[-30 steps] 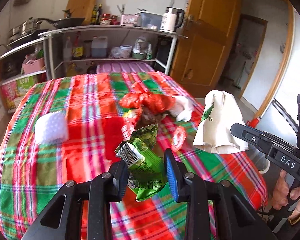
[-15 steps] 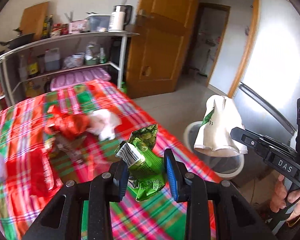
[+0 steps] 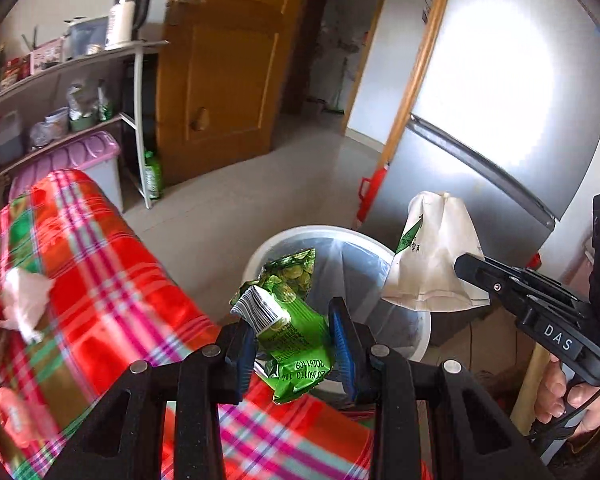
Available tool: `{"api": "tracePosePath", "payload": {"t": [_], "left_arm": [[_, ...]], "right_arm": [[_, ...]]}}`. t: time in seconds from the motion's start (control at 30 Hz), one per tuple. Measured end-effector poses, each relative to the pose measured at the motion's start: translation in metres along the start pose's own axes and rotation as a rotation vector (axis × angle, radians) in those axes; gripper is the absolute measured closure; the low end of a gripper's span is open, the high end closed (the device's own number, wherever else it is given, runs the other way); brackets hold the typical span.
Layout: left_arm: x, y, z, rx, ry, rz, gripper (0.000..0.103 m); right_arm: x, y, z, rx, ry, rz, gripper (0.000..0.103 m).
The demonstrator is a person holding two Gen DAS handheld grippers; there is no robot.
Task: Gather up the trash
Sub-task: 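Carry the green snack bag and white paper bag over the trash bin, then open both tools to drop the green bag and paper bag into the bin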
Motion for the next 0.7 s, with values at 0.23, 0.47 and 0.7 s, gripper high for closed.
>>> {"api": "tracePosePath", "payload": {"t": [0.23,0.47,0.7], "left_arm": [[-0.042,0.006,-0.01,0.001,0.001,0.057,0.068],[-0.082,0.005,-0.017,-0.012,0.007,0.131,0.064],[-0.095,0.001,-0.015,-0.011,0.013,0.159,0.049]], "right_arm": [[-0.03,-0.014,-0.035,0.023,-0.074,0.066,0.094],[-0.057,-0.027,-0.049,0.036,-0.099,0.128,0.094],[-0.074,-0.033,-0.054,0.035,-0.1,0.173,0.082]]}}
Point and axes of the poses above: each gripper's, at about its wrist camera, not at the fingertips, and x roughly against the way its jaws point, z to its left, y to its top, the point moved 9 cm from there along -x, roughly the way its jaws point, and after that the axes turned 1 degree about -y, right-handed, at the moved point
